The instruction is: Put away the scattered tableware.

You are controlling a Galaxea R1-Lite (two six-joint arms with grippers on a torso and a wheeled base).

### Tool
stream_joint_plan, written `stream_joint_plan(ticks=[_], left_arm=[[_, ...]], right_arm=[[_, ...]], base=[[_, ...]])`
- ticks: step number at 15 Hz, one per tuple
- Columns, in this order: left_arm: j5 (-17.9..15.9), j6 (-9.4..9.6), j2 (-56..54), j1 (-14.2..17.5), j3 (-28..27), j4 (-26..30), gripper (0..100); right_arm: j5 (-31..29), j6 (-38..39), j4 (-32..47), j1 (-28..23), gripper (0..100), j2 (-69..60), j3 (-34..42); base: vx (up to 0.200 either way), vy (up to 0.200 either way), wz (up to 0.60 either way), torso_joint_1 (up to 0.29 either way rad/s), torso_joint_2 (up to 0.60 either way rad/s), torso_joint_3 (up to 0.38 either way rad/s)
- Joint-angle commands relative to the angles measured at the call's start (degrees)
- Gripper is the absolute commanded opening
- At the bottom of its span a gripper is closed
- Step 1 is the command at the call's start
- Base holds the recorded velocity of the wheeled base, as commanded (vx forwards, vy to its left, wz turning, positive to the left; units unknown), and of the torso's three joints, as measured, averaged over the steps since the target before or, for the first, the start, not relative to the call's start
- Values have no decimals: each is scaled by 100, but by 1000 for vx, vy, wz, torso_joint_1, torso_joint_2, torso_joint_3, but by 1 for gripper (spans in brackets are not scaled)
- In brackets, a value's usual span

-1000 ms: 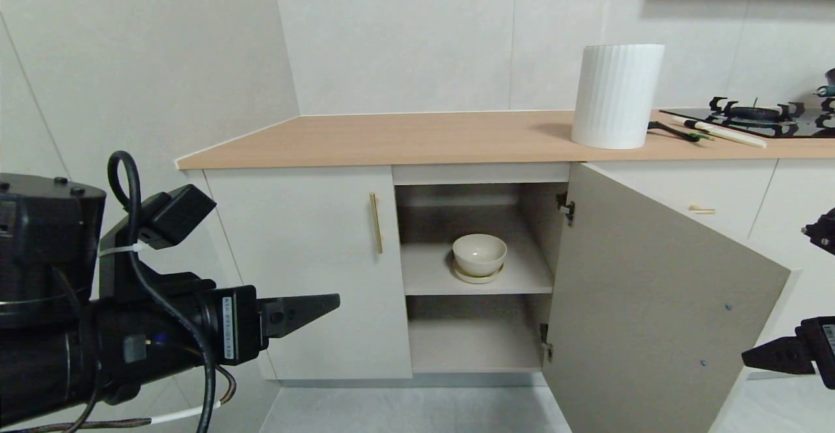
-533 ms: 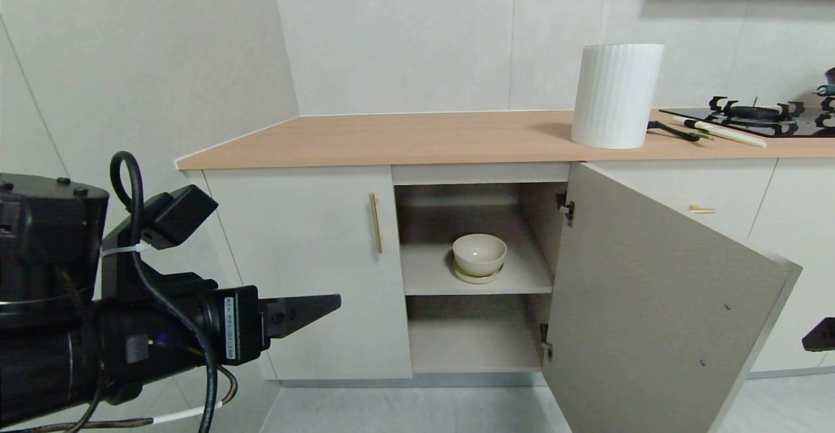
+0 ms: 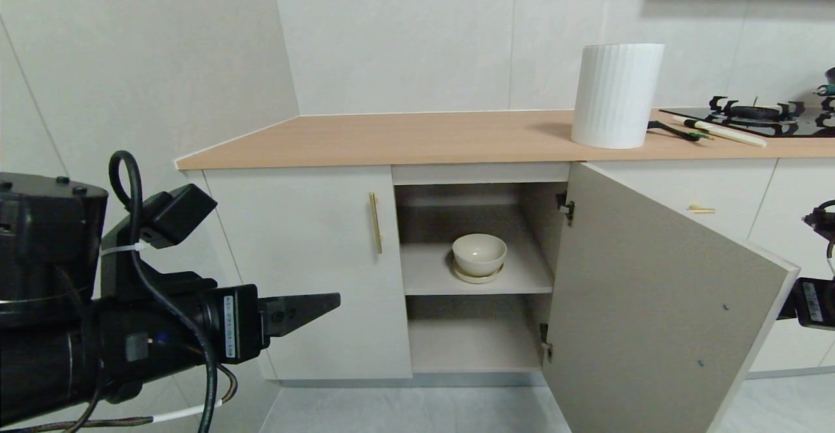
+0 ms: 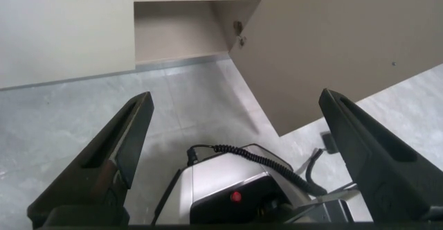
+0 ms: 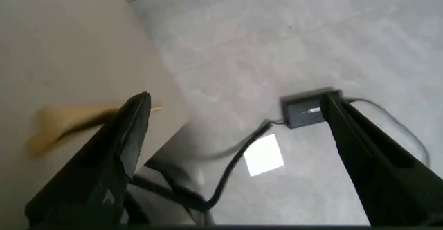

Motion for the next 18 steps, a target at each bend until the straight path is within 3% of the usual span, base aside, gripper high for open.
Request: stream_joint_plan(ticks=[1,3,6,8,9,10,11,12,14,18], left_arm=[[1,-3,10,-2,0,-2,100],[-8,-3,10,-2,0,-2,100],[-8,-3,1,-2,0,-2,100],[1,-3,-17,-2,-9,-2,100],[1,-3,-26,-2,-9,-2,100],[1,-3,-26,-2,-9,-2,100],[1,-3,-26,-2,-9,-2,100],[1,-3,-26,-2,-9,-2,100],[10,-3,-34,7,-9,-11,100],[27,-3,-17,7,-9,-20,100]], right_arm=[[117,48,-37,20,100,184,21],[319,171,-81,117,100,175,21],[566,532,-90,662,100,202,30],[689,830,-98,1365,100,333,-6],[689,1050,-221,1989,100,571,-111],[689,1094,-265,2112,100,632,-129],[689,1314,-705,2727,100,1010,-234],[689,1314,-705,2727,100,1010,-234],[697,1349,-1549,3325,100,1757,-436],[706,1410,-2058,3457,100,2513,-1025]], base=[[0,0,0,0,0,0],[0,0,0,0,0,0],[0,0,0,0,0,0],[0,0,0,0,0,0],[0,0,0,0,0,0],[0,0,0,0,0,0],[0,0,0,0,0,0],[0,0,0,0,0,0],[0,0,0,0,0,0],[0,0,0,0,0,0]])
